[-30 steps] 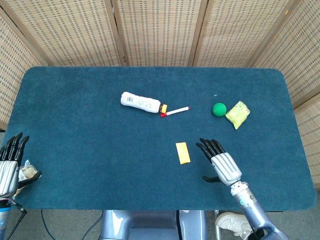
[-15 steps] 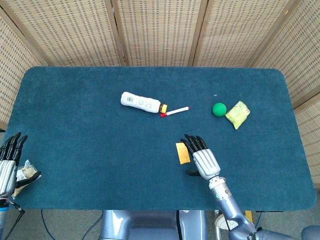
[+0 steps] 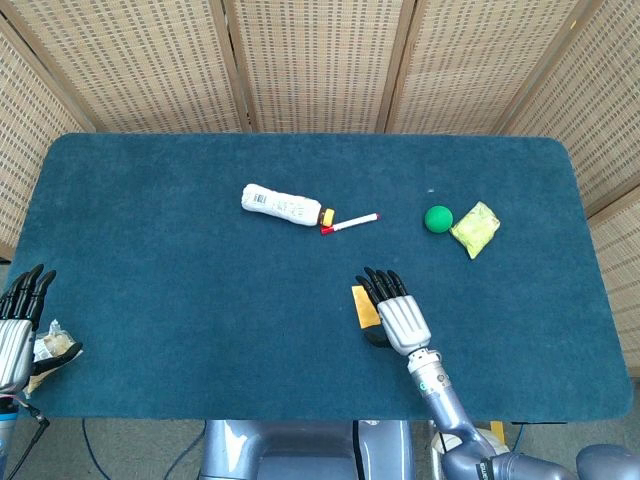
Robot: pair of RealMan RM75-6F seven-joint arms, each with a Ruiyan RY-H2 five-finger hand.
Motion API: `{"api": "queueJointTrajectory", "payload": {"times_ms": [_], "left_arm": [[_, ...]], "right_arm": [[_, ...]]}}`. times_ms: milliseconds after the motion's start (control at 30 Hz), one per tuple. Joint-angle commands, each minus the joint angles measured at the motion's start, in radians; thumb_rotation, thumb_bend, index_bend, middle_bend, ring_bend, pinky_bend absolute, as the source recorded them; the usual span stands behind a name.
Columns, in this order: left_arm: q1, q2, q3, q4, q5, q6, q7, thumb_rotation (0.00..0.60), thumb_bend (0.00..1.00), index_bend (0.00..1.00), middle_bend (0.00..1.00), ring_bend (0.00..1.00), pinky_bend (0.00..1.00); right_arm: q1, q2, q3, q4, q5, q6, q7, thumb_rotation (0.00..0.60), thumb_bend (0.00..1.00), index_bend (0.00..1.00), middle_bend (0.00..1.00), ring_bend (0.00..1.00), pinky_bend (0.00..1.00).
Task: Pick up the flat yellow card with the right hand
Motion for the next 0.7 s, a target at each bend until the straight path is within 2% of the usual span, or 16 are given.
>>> {"api": "queueJointTrajectory", "payload": {"times_ms": [33,700], "left_arm": [[-0.001,0.000,0.000,0.000,-0.001,-0.001,0.000,0.600,0.10,0.00,0.00,0.00,0.13],[-0.006,-0.006,0.001,0.002,-0.005,-0.010,0.011,0.600,0.10,0.00,0.00,0.00,0.13]], "right_arm": [[0.003,-0.009,-0.003,0.017,0.007,-0.007,-0.001,0.600,0.35,0.00,0.00,0.00,0.00],[0.034,-0.057,0.002,0.122,0.044,-0.053,0.034,0.600,0.37,0.00,0.00,0.00,0.00]]}}
